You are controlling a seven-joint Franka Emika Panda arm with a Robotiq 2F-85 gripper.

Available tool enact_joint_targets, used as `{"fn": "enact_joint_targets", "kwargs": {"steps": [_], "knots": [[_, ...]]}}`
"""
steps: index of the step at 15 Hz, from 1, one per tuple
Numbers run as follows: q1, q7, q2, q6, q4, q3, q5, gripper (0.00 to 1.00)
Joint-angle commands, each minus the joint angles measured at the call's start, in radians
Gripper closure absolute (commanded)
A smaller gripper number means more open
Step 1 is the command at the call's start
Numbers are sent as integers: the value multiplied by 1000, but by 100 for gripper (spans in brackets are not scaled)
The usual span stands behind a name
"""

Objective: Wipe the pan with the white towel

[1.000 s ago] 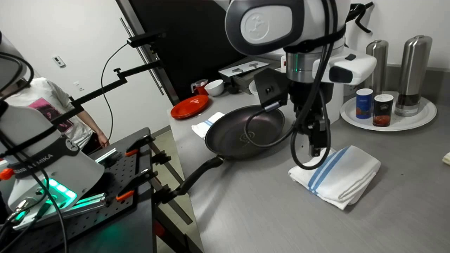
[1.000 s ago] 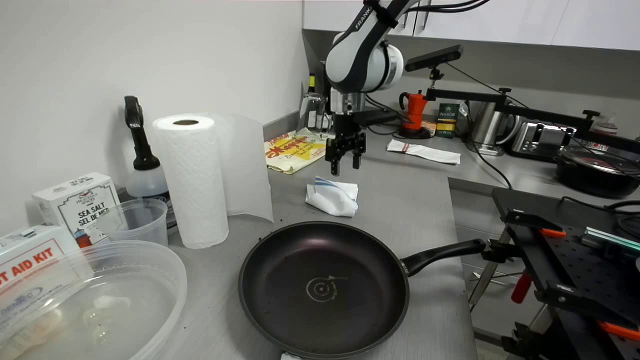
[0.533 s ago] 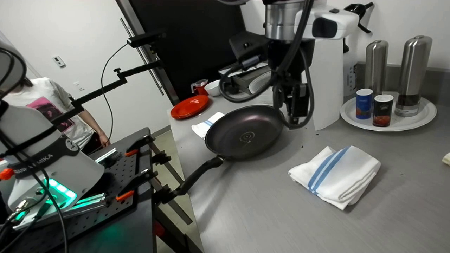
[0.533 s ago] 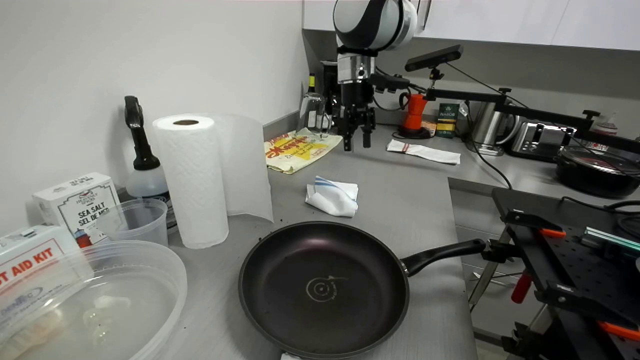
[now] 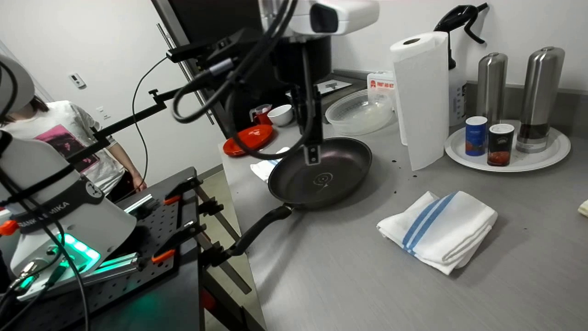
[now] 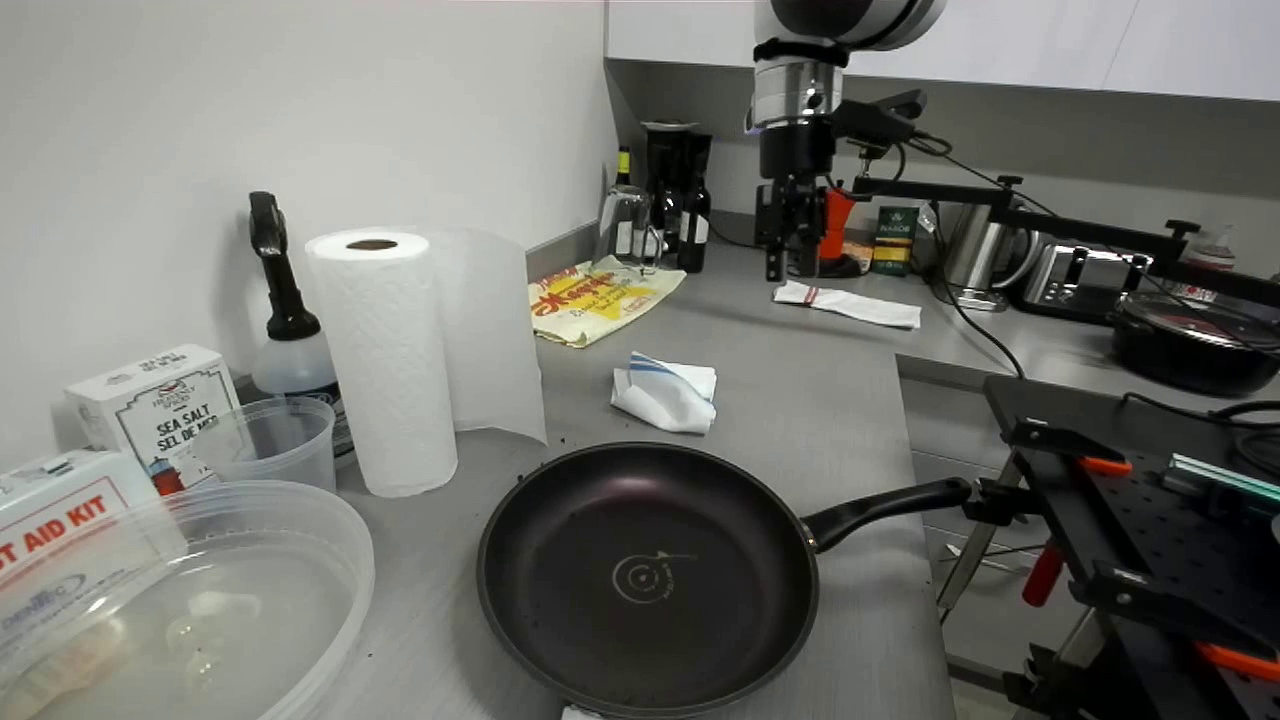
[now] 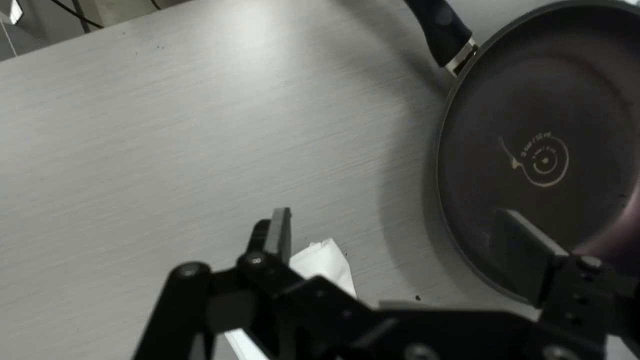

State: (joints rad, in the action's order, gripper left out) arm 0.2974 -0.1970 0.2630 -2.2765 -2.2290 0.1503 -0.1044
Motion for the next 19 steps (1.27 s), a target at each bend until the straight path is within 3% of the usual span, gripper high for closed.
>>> {"fn": "enact_joint_targets", "kwargs": {"steps": [1,5,9,10,13,14,19], "knots": [[-25,-16,-223,-59,-248,25,42,0],[-62,8,-374,-223,-469,8,22,0],[-161,2,-449,-397,-644,-36,-83,0],[-197,-14,-370,-388,-548,-44,-119,0],[-287,0,-385,-423,-567,-88,-190,0],[-252,0,-385,-389,-561,-60,-143,0],[-289,6,-383,-395,-556,-82,-165,0]]}}
